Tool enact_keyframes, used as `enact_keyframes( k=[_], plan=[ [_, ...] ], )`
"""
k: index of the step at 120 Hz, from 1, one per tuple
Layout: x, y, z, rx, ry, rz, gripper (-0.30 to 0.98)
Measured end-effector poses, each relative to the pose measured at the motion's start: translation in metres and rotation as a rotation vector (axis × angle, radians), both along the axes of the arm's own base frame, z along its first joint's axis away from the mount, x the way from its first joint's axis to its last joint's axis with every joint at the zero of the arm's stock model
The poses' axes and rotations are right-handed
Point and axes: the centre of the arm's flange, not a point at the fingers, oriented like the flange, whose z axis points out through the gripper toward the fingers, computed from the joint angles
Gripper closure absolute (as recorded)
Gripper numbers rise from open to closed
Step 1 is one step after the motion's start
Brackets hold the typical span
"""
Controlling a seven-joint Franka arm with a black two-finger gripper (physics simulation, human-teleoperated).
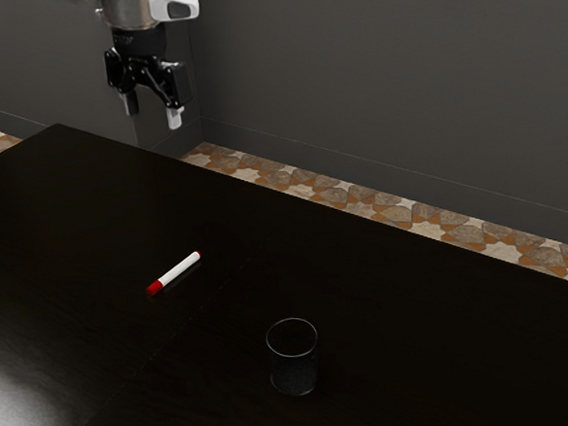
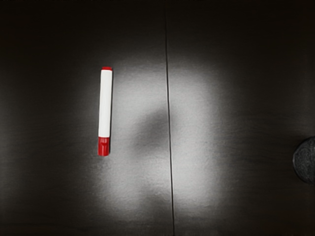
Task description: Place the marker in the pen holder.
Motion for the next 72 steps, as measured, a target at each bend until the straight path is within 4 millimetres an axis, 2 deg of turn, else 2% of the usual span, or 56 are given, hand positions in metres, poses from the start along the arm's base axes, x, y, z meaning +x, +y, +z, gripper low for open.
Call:
enact_keyframes(
  k=[16, 22, 28, 36, 48, 58, 67, 72],
  plan=[
    [-0.002, -0.008, 0.011, 0.010, -0.021, -0.020, 0.00],
    [0.002, -0.009, 0.005, 0.013, -0.014, -0.025, 0.00],
    [0.010, -0.009, -0.010, 0.016, 0.007, -0.027, 0.00],
    [0.024, -0.005, -0.040, 0.027, 0.048, -0.026, 0.00],
    [0.037, -0.002, -0.100, 0.035, 0.104, -0.030, 0.00],
    [0.056, -0.002, -0.152, 0.031, 0.126, -0.035, 0.00],
    [0.056, -0.001, -0.201, 0.031, 0.154, -0.039, 0.00],
    [0.054, 0.000, -0.221, 0.030, 0.156, -0.040, 0.00]
  ],
)
